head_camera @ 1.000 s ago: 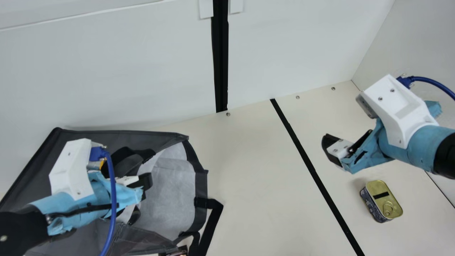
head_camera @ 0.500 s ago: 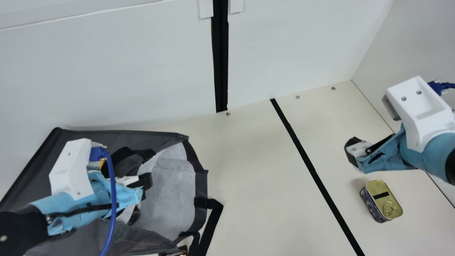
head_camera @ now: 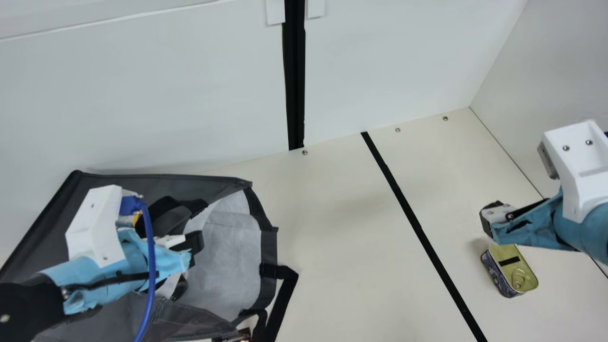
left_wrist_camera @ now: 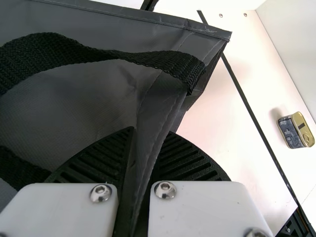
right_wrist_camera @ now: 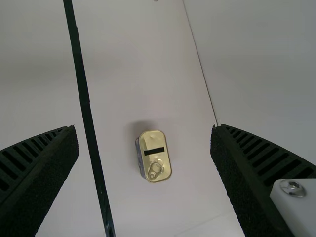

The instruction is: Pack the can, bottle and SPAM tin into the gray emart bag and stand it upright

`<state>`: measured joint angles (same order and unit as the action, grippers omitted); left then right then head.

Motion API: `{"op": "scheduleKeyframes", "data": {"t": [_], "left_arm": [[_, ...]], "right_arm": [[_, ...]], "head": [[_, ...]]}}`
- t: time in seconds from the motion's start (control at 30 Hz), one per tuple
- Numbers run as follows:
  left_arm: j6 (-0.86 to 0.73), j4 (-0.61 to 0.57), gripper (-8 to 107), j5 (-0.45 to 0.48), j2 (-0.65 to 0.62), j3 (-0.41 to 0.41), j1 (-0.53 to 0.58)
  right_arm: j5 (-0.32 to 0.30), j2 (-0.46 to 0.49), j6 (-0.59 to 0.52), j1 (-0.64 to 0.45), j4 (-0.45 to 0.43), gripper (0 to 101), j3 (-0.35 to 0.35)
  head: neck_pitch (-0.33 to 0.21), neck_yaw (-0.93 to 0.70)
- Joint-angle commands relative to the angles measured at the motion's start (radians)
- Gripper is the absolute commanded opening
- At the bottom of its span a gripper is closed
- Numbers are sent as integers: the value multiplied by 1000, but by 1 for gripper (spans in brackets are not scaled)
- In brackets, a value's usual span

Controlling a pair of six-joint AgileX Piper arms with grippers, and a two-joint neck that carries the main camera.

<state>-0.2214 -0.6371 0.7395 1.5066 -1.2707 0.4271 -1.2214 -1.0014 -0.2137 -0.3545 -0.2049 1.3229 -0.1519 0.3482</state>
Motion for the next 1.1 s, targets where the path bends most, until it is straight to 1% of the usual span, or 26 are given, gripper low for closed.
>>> {"op": "scheduleKeyframes", "data": {"t": [0.0,0.43,0.73,1.07], "left_arm": [[0,0,-8,0,0,0,0],[0,0,-8,0,0,0,0],[0,0,-8,0,0,0,0],[0,0,-8,0,0,0,0]], "right_arm": [[1,8,4,-9,-2,95,-14],[1,70,-5,-79,36,95,-89],[1,89,-25,-104,53,95,-112],[1,85,-65,-121,58,95,-132]], "head": [[-23,1],[-23,1],[-23,1],[-23,1]]}}
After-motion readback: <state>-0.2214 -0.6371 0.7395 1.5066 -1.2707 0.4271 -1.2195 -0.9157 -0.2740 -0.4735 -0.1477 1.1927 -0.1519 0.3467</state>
